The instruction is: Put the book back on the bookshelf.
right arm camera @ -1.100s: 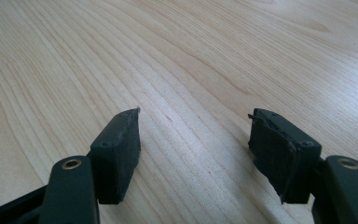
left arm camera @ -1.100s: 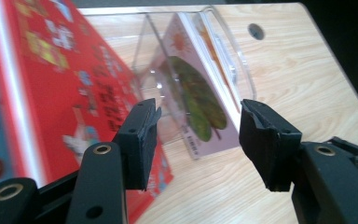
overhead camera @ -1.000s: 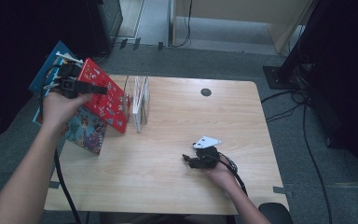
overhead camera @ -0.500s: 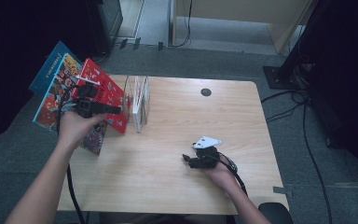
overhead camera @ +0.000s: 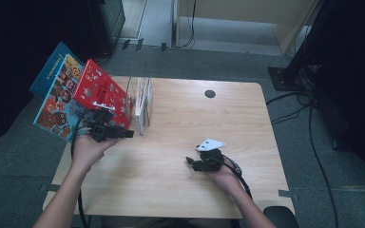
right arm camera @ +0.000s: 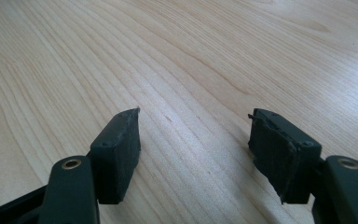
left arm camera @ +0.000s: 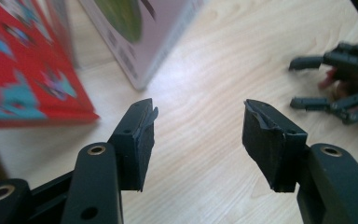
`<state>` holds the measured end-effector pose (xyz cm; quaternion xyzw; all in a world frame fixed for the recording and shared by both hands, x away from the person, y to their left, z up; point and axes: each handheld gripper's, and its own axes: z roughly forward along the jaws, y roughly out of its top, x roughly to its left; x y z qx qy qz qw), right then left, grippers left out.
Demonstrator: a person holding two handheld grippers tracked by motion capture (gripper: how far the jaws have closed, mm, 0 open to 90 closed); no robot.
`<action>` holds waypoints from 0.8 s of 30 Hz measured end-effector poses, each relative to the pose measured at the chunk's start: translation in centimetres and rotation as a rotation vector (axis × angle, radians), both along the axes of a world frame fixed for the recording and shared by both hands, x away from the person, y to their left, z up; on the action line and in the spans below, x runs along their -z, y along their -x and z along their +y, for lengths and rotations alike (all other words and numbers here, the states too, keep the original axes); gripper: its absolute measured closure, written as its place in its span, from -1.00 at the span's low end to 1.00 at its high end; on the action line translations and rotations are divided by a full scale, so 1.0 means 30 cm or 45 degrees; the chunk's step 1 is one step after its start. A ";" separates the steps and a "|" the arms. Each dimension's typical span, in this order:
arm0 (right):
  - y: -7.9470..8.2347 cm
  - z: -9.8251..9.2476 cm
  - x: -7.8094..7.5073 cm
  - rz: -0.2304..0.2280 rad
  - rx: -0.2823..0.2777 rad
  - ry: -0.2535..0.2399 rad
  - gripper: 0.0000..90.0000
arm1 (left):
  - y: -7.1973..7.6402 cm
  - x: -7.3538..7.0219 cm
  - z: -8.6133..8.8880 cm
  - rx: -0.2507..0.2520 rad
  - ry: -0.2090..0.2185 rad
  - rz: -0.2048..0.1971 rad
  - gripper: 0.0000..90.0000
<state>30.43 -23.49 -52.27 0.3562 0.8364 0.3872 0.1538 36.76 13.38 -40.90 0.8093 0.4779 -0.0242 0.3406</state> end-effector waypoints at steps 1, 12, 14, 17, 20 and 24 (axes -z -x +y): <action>0.000 0.000 0.000 0.001 0.000 0.000 -0.25 | 0.007 0.012 -0.007 0.000 0.001 -0.006 -0.02; 0.000 0.000 0.000 0.002 0.000 0.001 -0.25 | 0.047 0.142 -0.086 0.065 -0.013 0.010 -0.04; 0.000 0.000 0.000 0.002 0.000 0.001 -0.25 | 0.050 0.162 -0.099 0.069 -0.021 0.015 -0.05; 0.000 0.000 0.000 0.004 0.001 0.000 -0.25 | 0.055 0.197 -0.118 0.076 -0.020 0.031 -0.05; 0.000 0.000 0.000 0.003 0.001 0.001 -0.25 | 0.058 0.220 -0.132 0.074 -0.027 0.021 -0.05; 0.001 0.000 -0.001 0.004 0.002 0.001 -0.25 | 0.058 0.246 -0.152 0.079 -0.030 0.019 -0.05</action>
